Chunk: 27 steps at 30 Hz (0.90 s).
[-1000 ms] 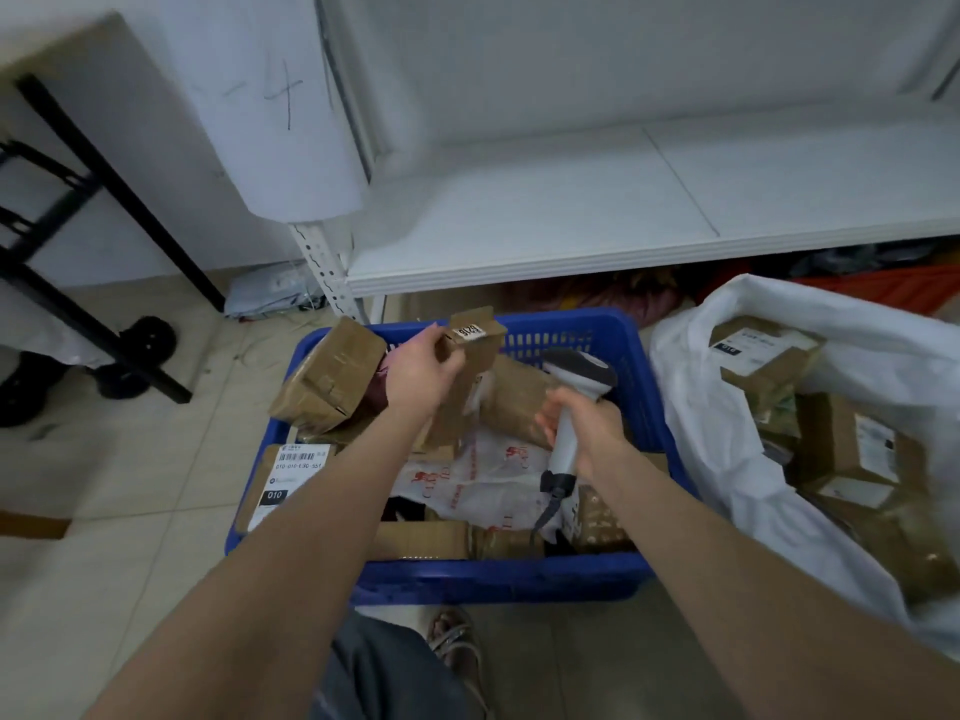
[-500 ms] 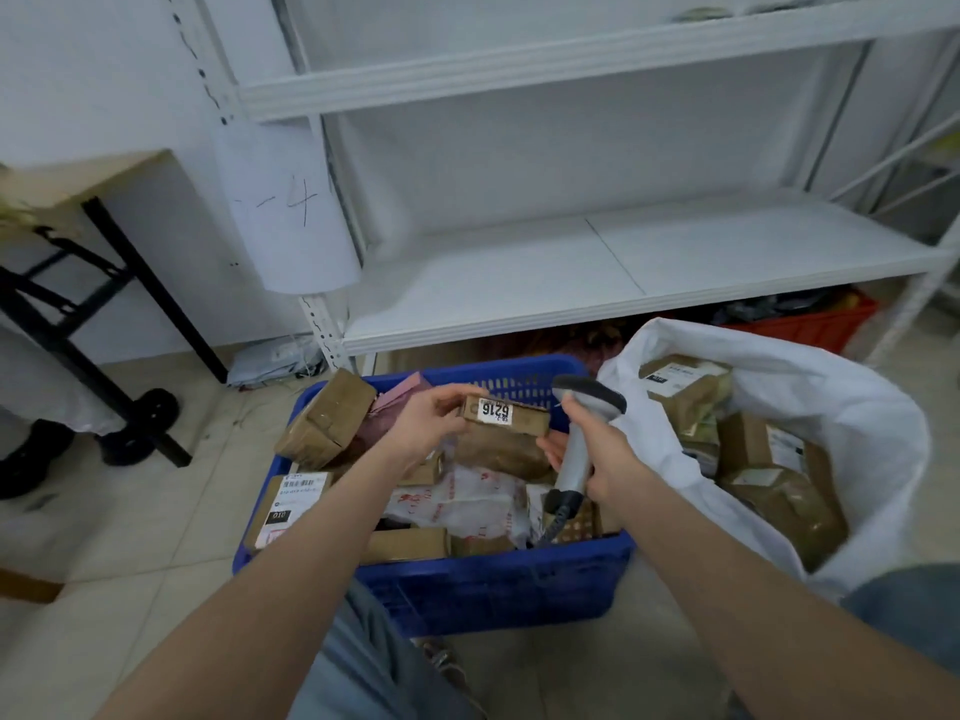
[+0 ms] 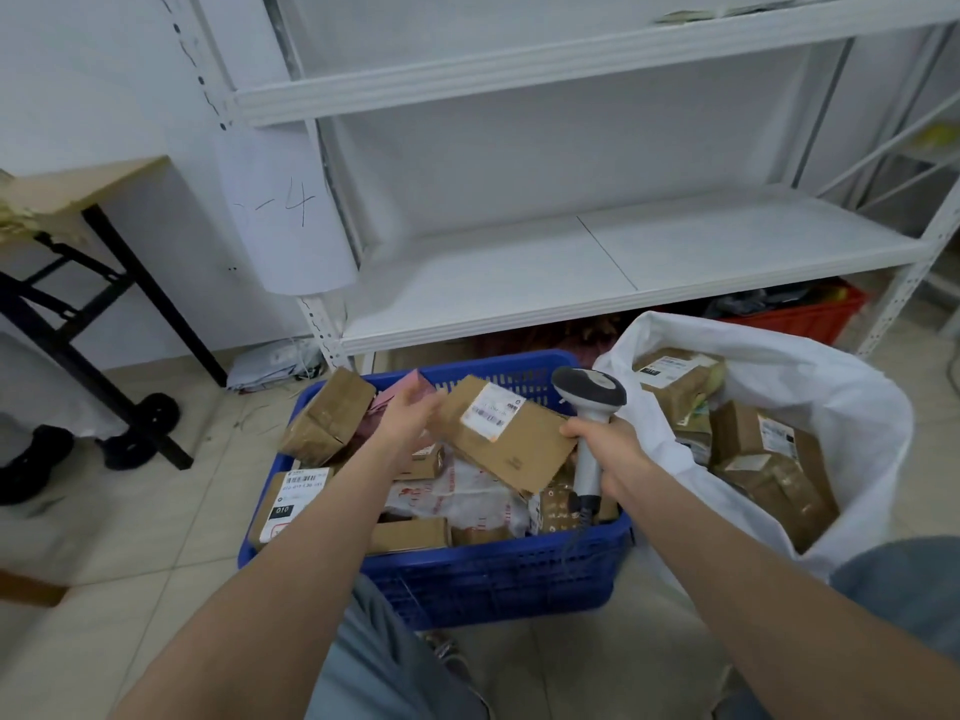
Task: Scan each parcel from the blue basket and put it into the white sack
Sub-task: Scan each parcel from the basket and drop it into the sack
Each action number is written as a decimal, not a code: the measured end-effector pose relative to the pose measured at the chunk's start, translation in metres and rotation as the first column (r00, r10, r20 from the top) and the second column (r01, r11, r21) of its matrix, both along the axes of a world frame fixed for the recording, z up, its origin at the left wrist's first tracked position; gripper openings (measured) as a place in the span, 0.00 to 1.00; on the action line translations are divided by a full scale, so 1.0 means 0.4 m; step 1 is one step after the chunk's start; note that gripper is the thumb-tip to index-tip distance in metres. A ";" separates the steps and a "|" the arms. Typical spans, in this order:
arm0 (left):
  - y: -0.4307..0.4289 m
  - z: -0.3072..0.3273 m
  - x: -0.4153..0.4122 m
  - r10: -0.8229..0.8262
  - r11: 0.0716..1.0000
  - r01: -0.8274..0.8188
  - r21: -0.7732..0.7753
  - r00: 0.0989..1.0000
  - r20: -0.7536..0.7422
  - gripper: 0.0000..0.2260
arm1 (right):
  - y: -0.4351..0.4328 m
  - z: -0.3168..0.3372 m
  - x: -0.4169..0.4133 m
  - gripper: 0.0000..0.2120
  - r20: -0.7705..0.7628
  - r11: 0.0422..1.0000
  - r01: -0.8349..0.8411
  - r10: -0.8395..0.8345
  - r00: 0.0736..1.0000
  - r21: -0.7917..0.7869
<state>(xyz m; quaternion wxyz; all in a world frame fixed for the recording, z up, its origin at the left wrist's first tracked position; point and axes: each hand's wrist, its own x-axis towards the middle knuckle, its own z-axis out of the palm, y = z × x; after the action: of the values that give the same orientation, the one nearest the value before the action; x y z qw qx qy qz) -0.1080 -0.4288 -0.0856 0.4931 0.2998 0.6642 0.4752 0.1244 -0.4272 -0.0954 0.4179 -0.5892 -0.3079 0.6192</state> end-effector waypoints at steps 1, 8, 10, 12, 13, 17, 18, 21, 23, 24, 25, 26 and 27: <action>0.005 -0.008 -0.008 -0.002 0.999 0.001 -0.050 1.000 -0.006 0.20 | 0.000 0.002 0.000 0.07 0.001 1.000 -0.010 0.010 1.000 0.011; -0.022 -0.094 -0.053 -0.298 0.866 0.174 -0.468 0.933 -0.203 0.29 | 0.003 -0.004 -0.005 0.08 -0.017 0.996 -0.089 0.089 0.996 0.022; -0.039 -0.125 -0.059 -0.293 0.835 0.210 -0.508 0.952 -0.088 0.29 | 0.000 -0.004 -0.006 0.09 -0.016 0.994 -0.102 0.103 0.995 0.030; -0.052 -0.144 -0.058 -0.239 0.847 0.204 -0.490 0.971 -0.010 0.22 | 0.000 -0.002 -0.004 0.09 -0.025 0.994 -0.105 0.106 0.994 0.038; -0.058 -0.145 -0.055 -0.213 0.860 0.182 -0.476 0.977 -0.011 0.18 | 0.003 -0.003 -0.001 0.09 -0.031 0.994 -0.103 0.104 0.994 0.042; -0.050 -0.134 -0.065 -0.070 0.929 0.064 -0.365 0.998 -0.004 0.13 | 0.019 -0.017 0.012 0.08 0.028 0.997 -0.046 0.045 0.999 0.054; -0.043 -0.128 -0.070 -0.016 0.943 0.014 -0.331 1.000 -0.003 0.14 | 0.022 -0.025 0.013 0.11 0.051 0.998 -0.022 0.019 0.999 0.055; -0.029 -0.112 -0.074 0.098 0.967 -0.100 -0.233 0.995 -0.020 0.16 | 0.015 -0.038 0.013 0.13 0.070 0.999 0.019 -0.022 0.997 0.040; -0.024 -0.106 -0.064 0.142 0.975 -0.143 -0.170 0.990 -0.019 0.18 | -0.005 -0.036 0.005 0.10 0.038 1.000 -0.016 0.015 0.999 0.023; -0.022 -0.108 -0.058 0.162 0.976 -0.161 -0.148 0.987 -0.008 0.18 | -0.021 -0.031 -0.002 0.07 0.045 0.999 -0.048 0.047 0.998 0.021; -0.022 -0.110 -0.050 0.177 0.975 -0.176 -0.137 0.984 -0.006 0.19 | -0.039 -0.030 -0.011 0.05 0.069 0.996 -0.080 0.079 0.995 0.024; -0.022 -0.113 -0.041 0.189 0.974 -0.188 -0.125 0.982 -0.005 0.19 | -0.059 -0.028 -0.022 0.04 0.093 0.994 -0.109 0.106 0.990 0.029; -0.021 -0.118 -0.032 0.199 0.973 -0.199 -0.116 0.980 -0.007 0.20 | -0.080 -0.029 -0.034 0.04 0.113 0.991 -0.133 0.128 0.985 0.033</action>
<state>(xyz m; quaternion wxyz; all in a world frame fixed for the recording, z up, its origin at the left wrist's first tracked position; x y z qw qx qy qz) -0.1209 -0.4372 -0.1327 0.4613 0.2012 0.7162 0.4835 0.1108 -0.4592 -0.1072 0.3706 -0.5927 -0.3810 0.6052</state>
